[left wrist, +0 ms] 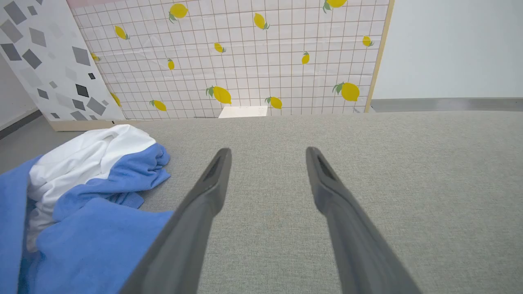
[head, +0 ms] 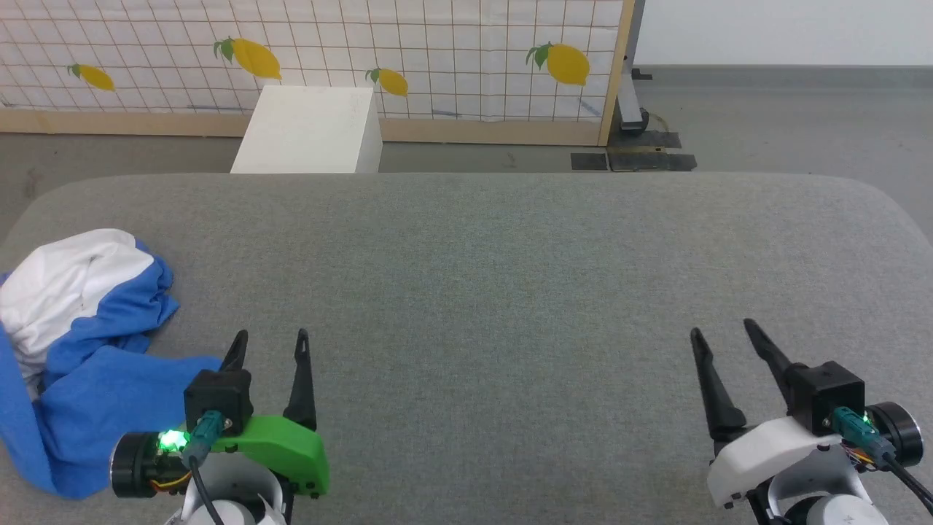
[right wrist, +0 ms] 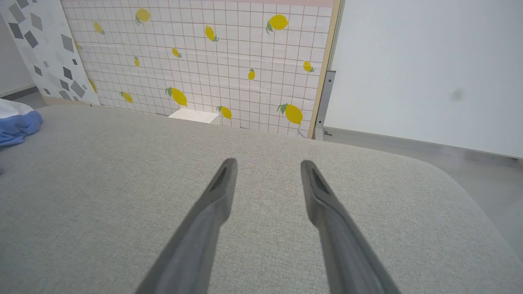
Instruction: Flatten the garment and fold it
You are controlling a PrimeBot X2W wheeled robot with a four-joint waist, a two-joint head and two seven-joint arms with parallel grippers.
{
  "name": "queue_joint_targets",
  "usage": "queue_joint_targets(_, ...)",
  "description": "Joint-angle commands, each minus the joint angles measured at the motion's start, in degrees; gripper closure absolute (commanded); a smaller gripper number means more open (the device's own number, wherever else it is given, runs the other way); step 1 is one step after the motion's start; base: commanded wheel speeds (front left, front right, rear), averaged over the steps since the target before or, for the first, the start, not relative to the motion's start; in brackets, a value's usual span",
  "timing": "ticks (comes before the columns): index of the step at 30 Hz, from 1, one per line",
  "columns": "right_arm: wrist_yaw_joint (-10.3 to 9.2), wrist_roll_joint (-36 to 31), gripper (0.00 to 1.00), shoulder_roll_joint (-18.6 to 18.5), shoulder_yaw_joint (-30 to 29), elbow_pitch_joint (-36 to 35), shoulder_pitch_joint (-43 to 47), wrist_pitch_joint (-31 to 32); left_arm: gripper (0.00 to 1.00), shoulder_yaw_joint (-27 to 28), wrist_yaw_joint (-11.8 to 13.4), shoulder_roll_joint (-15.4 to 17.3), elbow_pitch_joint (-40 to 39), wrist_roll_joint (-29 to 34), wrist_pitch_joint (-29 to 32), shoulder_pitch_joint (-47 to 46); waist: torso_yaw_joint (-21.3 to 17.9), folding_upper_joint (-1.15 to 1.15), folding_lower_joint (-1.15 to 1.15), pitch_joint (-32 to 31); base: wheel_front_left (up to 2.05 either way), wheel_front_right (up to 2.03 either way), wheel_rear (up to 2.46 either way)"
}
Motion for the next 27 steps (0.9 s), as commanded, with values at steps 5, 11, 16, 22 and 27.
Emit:
queue_joint_targets(5, -0.01, 0.78, 0.00, 0.01, -0.27, 0.09, 0.11, -0.61, 0.00, -0.55, 0.42, -0.01, 0.85, -0.56, -0.69, -0.49, 0.35, 0.00, 0.00, 0.00, 0.00, 0.00, 0.00)
queue_joint_targets(11, -0.01, 1.27, 0.00, 0.01, -0.54, 0.16, 0.22, -1.11, 0.00, -0.91, 0.84, 0.06, 1.71, -1.18, -1.39, -0.91, 1.41, 0.00, 0.00, 0.01, 0.00, 0.00, 0.00)
queue_joint_targets(16, -0.01, 1.69, 0.00, 0.02, -0.63, 0.18, 0.27, -1.52, 0.00, -1.06, 1.23, 0.20, 2.30, -1.76, -1.99, -1.12, 2.70, 0.00, 0.00, -0.01, 0.00, 0.00, 0.00)
queue_joint_targets(22, -0.02, 2.24, 0.00, 0.03, -0.67, 0.28, 0.31, -2.03, 0.00, -1.25, 1.74, 0.44, 2.95, -2.51, -2.72, -1.28, 4.73, 0.00, 0.00, -0.05, 0.00, 0.00, 0.00)
queue_joint_targets(27, -0.02, 2.75, 0.00, 0.03, -0.58, 0.44, 0.38, -2.45, 0.00, -1.42, 2.22, 0.57, 3.44, -3.11, -3.31, -1.30, 6.58, 0.00, 0.00, -0.06, 0.00, 0.00, 0.00)
